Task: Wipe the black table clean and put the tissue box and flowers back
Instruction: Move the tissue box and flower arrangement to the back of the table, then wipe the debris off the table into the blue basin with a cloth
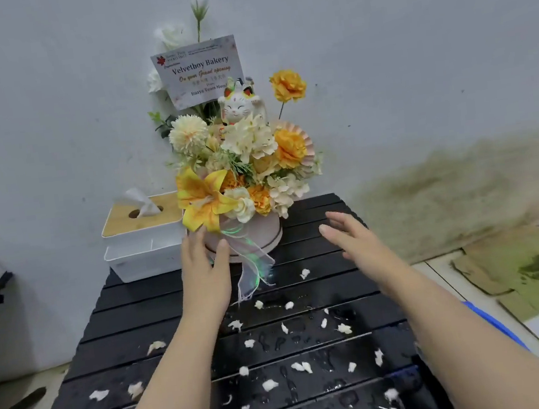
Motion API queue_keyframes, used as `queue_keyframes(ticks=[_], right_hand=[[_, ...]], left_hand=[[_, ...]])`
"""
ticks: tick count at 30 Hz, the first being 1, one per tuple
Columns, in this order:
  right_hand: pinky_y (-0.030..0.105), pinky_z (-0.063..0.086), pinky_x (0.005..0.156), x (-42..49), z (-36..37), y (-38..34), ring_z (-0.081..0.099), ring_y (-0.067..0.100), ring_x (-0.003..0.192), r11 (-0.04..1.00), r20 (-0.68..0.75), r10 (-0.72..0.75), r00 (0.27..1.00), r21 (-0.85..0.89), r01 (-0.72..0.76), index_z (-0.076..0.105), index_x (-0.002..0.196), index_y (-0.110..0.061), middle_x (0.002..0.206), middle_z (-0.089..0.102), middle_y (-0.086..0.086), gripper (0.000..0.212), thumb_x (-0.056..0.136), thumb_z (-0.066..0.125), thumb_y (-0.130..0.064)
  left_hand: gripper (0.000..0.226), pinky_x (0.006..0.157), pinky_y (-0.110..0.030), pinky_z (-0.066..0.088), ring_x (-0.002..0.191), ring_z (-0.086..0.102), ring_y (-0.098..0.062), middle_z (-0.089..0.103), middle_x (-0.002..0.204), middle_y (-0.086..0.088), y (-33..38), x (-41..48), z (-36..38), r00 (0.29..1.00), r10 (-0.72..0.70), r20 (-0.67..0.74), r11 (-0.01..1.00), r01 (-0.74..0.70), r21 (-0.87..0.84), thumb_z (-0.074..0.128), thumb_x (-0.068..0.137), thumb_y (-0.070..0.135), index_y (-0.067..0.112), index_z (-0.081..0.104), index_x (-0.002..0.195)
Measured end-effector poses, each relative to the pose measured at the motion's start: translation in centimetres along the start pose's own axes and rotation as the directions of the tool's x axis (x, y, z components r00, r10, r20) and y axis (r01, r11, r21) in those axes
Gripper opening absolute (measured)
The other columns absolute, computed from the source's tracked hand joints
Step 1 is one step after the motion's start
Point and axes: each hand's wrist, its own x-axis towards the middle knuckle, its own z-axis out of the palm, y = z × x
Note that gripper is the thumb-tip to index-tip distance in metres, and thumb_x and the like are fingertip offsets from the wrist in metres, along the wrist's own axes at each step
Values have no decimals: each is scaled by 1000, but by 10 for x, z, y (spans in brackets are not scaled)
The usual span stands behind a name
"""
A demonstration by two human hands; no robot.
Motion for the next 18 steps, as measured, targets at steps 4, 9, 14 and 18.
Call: queue_keyframes(ticks=[4,9,14,18], right_hand=[[26,36,96,-69,-44,26,48,5,116,981,-91,-29,995,-194,11,61,113,-35,119,56,-15,26,87,61,-36],[26,36,96,-130,-76,68,47,10,119,871,-174,-53,983,-490,-40,59,118,-30,125,54,-12,29,89,58,-32],[40,20,110,-159,-69,90,18,11,141,762,-149,51,987,-633,-135,42,135,-40,154,25,-8,40,96,39,-45],[43,15,114,-176,-56,91,9,18,144,606,-112,-116,987,-795,-20,36,139,-40,156,17,-4,45,95,38,-48]], left_hand=[[37,103,-27,29,134,32,-18,44,137,-2,21,-69,12,988,103,112,990,-113,89,48,92,23,15,46,128],[36,116,-29,17,141,21,-9,39,144,7,45,-169,47,939,79,334,995,-97,37,42,95,25,23,46,130],[46,117,-43,10,145,11,-15,27,152,6,38,-216,87,886,88,456,861,-297,412,24,96,31,21,32,141],[49,92,-45,50,120,56,-20,64,123,2,35,-235,105,877,95,472,720,-388,575,29,86,35,17,58,121]])
